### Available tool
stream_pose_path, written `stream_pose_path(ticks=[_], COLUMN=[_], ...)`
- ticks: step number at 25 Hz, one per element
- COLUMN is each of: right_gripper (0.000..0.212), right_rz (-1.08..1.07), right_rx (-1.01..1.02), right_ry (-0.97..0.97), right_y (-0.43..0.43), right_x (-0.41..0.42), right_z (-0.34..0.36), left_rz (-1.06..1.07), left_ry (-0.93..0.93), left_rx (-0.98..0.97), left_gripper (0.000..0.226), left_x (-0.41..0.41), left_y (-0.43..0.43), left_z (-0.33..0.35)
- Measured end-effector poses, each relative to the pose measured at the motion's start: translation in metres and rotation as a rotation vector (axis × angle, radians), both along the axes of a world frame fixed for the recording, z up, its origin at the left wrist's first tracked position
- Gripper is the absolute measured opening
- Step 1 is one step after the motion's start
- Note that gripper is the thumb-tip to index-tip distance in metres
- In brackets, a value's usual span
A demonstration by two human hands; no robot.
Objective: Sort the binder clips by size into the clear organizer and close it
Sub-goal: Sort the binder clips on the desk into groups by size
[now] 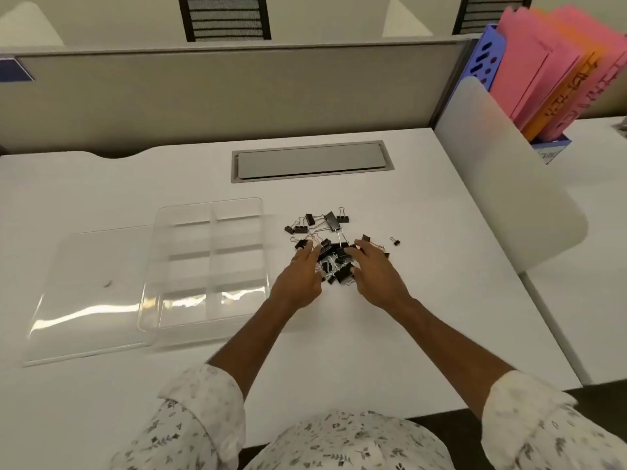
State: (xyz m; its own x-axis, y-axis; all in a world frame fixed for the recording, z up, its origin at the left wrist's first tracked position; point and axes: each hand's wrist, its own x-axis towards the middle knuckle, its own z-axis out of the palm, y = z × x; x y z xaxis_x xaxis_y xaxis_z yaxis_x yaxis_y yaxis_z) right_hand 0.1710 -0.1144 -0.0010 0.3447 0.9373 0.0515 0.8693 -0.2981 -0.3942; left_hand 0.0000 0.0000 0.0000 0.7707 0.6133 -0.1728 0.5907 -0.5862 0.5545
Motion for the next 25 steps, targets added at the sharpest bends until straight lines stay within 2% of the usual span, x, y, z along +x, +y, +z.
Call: stream_pose_path(ticks=[3,5,9,14,16,20,23,25], right_gripper=[0.054,0.053,0.033,0.012,0.008,0.012,0.018,0.027], right_rz=[0.045,0.104,0.094,0.131,0.115,0.074,0.033,-0.076], right_rx=[-0.009,-0.019,-0.065,-0.004,0.019,0.071,0.176,0.258], right_ry=[0.012,0.01,0.024,0.083,0.158,0.28,0.374,0.415], right_y=[0.012,0.019,0.026,0.034,0.034,0.028,0.024,0.021], right_x=[0.004,0.004,0.008,0.005,0.006,0.008,0.012,0.026], right_z=[-0.003,-0.007,-0.018,-0.021,-0.022,-0.025,-0.021,-0.015], left_rz=[0.048,0.103,0.3,0.435,0.479,0.55,0.565,0.564], left_ry=[0.033,0.022,0.004,-0.008,-0.042,-0.176,-0.236,-0.261], left_rx=[0.015,0.021,0.041,0.038,0.016,-0.047,-0.06,-0.045], left_gripper=[0.064,0.055,0.029,0.019,0.018,0.019,0.041,0.045], left_x=[0.017,0.03,0.042,0.039,0.035,0.027,0.024,0.026], left_y=[-0.003,-0.005,-0.005,-0.009,-0.008,-0.009,-0.01,-0.01], left_z=[-0.006,-0.008,-0.006,-0.012,-0.013,-0.018,-0.021,-0.018])
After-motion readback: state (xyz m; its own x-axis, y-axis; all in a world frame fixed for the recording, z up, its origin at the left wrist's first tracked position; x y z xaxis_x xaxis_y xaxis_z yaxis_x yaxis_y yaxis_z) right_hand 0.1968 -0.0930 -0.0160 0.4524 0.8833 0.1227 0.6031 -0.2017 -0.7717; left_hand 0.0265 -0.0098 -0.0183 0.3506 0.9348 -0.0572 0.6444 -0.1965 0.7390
